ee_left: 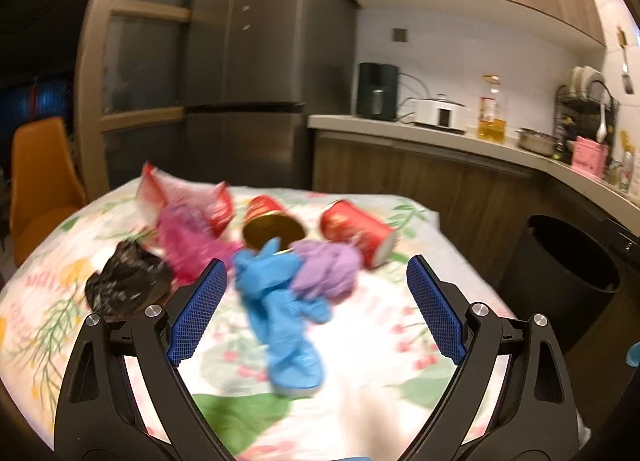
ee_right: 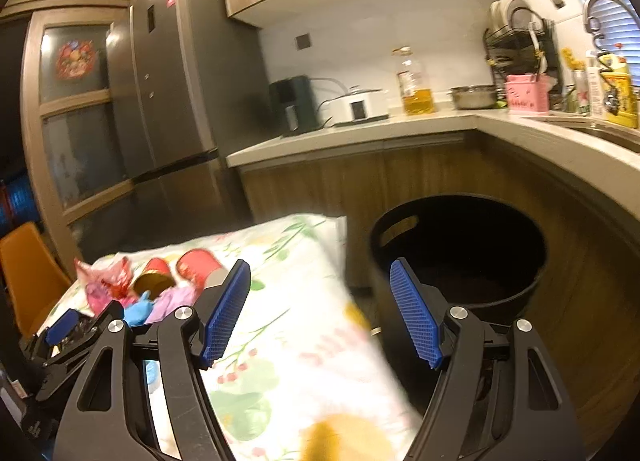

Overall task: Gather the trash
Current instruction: 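Move both tools back over the table toward the gloves, then grasp the blue glove with the left tool while the right tool grasps the purple glove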

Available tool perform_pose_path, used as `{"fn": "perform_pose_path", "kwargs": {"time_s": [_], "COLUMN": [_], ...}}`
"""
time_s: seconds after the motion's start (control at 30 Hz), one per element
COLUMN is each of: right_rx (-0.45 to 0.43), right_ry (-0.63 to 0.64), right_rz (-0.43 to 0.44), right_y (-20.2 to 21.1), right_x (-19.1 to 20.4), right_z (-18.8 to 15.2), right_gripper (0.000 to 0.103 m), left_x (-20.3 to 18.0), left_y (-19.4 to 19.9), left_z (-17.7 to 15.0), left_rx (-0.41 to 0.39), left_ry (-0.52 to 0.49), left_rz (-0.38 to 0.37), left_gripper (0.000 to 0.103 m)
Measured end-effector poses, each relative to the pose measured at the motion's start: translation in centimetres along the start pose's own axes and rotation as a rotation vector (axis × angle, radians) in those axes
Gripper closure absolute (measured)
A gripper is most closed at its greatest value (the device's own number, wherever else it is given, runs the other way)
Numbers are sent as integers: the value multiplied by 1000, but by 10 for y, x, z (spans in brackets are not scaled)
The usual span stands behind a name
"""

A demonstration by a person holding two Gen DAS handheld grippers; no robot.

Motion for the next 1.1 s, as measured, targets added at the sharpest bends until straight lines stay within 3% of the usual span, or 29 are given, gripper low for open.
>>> {"fn": "perform_pose_path", "kwargs": {"time_s": [0.3, 0.43, 0.53, 0.6, 0.7, 0.83, 1.1], "right_rx": [70, 80, 81, 83, 93, 121, 196], "right_ry": [45, 73, 89, 100, 116, 136, 151], "right_rz": [84, 105, 116, 116, 124, 136, 158], "right_y": [-24, -30, -36, -41, -48, -63, -107], "right_x": [51, 68, 78, 84, 92, 106, 136], "right_z": [-31, -37, -38, -39, -43, -52, -76], "right_gripper": [31, 32, 33, 33, 34, 35, 37], "left_x": [32, 33, 31, 31, 30, 35, 59], "left_y": [-26, -45, -61, -70, -75, -69, -16], "left_z": [-24, -32, -46, -56, -65, -63, -26], "left_rx": [48, 113, 189, 249, 286, 272, 125], "left_ry": [28, 37, 31, 35, 50, 85, 115], "left_rz": [39, 29, 14, -8, -43, -72, -84], "left_gripper": [14, 24, 45, 69, 95, 101, 102]}}
Point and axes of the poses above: each gripper's, at about its wrist camera, not at the fingertips, and y roughly against the way its jaws point, x to its left, z to its top, the point moved 10 cm from there along -y, roughly the way its jaws point, and after that the axes turned 3 degrees about -y, right-handed, at the moved point
